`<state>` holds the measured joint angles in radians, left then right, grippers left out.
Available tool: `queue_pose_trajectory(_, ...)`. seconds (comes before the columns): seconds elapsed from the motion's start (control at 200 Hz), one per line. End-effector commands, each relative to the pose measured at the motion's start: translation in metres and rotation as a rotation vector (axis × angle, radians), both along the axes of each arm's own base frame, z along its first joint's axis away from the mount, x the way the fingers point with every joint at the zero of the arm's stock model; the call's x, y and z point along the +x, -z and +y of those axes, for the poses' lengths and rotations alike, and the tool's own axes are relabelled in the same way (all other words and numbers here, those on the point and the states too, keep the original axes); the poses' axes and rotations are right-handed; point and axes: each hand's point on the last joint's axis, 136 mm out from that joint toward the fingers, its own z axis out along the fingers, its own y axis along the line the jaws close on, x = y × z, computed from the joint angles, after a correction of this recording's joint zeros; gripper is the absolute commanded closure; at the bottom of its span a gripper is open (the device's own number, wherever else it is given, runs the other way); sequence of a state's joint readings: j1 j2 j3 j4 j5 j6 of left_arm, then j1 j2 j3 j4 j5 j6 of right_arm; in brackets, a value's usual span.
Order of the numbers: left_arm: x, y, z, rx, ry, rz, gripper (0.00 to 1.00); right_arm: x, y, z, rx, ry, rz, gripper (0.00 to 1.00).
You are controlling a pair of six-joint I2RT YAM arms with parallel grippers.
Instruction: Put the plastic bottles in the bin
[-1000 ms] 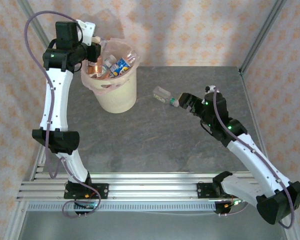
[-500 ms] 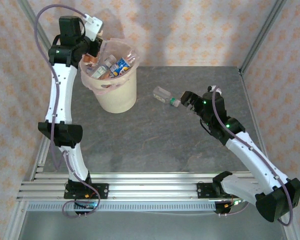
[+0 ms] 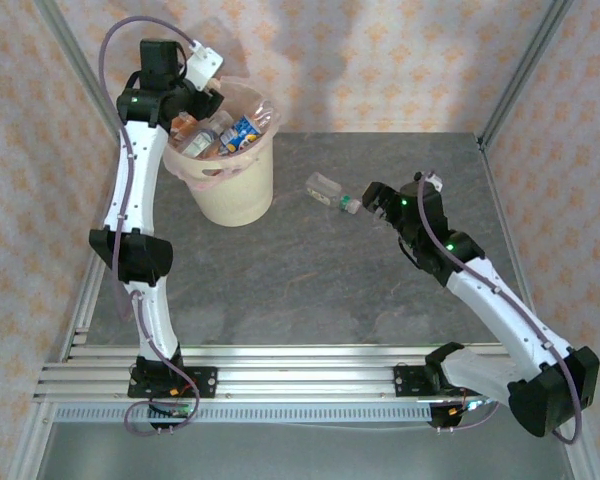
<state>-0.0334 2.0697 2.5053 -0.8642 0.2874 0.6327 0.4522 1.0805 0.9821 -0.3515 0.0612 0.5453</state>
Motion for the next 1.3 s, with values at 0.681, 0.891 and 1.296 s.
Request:
queue_pose_trajectory(0.681,-0.044,-0.098,0.000,-0.237,-0.154,-0.181,0.20,0.085,0.035,0.025,-0.218,-0.273,0.200,0.04)
queue_pose_trajectory(0.891,-0.096,-0.124,0.022,-0.367,-0.314,-0.220,0.00,0.115,0.079,0.035,-0.311,-0.394,0.332,0.01)
queue_pose_trajectory(1.296,-0.178,-0.093,0.010,-0.660,-0.322,-0.176,0.00,0.148,0.151,0.049,-0.466,-0.596,0.507,0.01)
